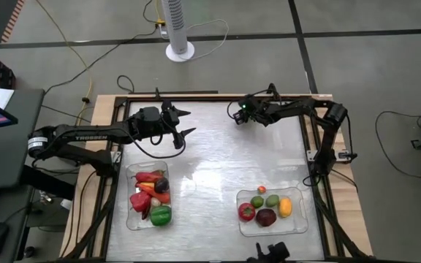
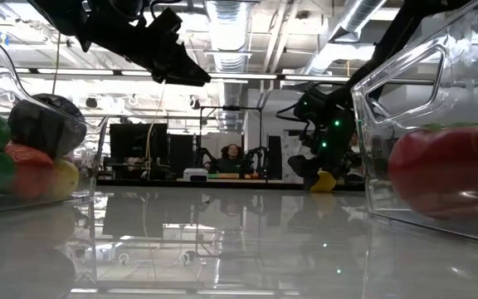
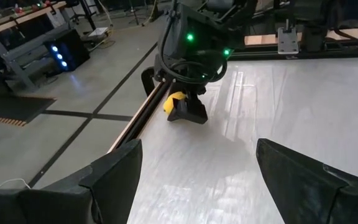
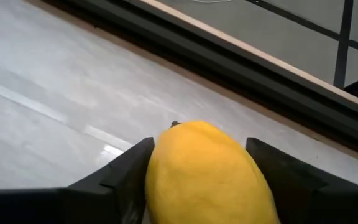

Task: Sort produce into baskets
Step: Put the lemon into the right transparent bin

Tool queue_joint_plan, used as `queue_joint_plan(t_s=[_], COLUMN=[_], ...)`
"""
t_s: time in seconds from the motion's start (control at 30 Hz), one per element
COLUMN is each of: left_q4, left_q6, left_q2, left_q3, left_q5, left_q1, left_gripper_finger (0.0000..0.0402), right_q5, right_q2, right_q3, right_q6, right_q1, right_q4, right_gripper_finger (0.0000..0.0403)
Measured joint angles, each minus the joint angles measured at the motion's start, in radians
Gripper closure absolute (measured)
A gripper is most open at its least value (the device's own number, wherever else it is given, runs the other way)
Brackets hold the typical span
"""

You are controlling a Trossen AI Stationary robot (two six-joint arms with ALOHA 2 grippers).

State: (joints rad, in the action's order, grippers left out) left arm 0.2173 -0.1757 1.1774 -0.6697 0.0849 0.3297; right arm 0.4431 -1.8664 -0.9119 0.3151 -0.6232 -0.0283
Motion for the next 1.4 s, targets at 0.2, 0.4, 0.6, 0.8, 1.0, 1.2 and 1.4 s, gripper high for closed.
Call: queue_joint_plan(t_s=[0.2, 0.4, 0.6, 0.8, 1.0, 1.2, 1.4], left_q4=[-0.052, -0.182, -0.253, -0.259, -0.252, -0.212, -0.205], left_q6=[0.004, 0.021, 0.073, 0.128, 0.14, 0.149, 0.159], left_q2=[-0.026, -0.169, -0.302, -0.345, -0.33, -0.325, -0.325], left_q3=[0.0, -0.003, -0.002, 0.001, 0.002, 0.002, 0.002], left_q5=[0.028, 0.039, -0.096, -0.159, -0.159, -0.142, -0.124], left_q1=[-0.001, 0.0, 0.0, -0.023, -0.075, -0.106, -0.123], left_gripper_finger=[0.01, 0.01, 0.01, 0.01, 0.01, 0.01, 0.01], right_q5=[-0.013, -0.068, -0.152, -0.212, -0.179, -0.105, -0.093], right_q2=[0.015, 0.157, 0.408, 0.62, 0.687, 0.622, 0.531], right_q3=[-0.002, 0.005, 0.002, 0.002, 0.001, 0.001, 0.001], right_q6=[-0.007, -0.013, 0.019, 0.13, 0.356, 0.582, 0.777], right_q1=[0.021, 0.14, 0.372, 0.709, 1.054, 1.284, 1.367], right_q4=[0.075, 0.306, 0.474, 0.532, 0.525, 0.541, 0.556], right_gripper_finger=[0.0167, 0.0161, 0.0159, 0.0159, 0.0159, 0.0158, 0.0143])
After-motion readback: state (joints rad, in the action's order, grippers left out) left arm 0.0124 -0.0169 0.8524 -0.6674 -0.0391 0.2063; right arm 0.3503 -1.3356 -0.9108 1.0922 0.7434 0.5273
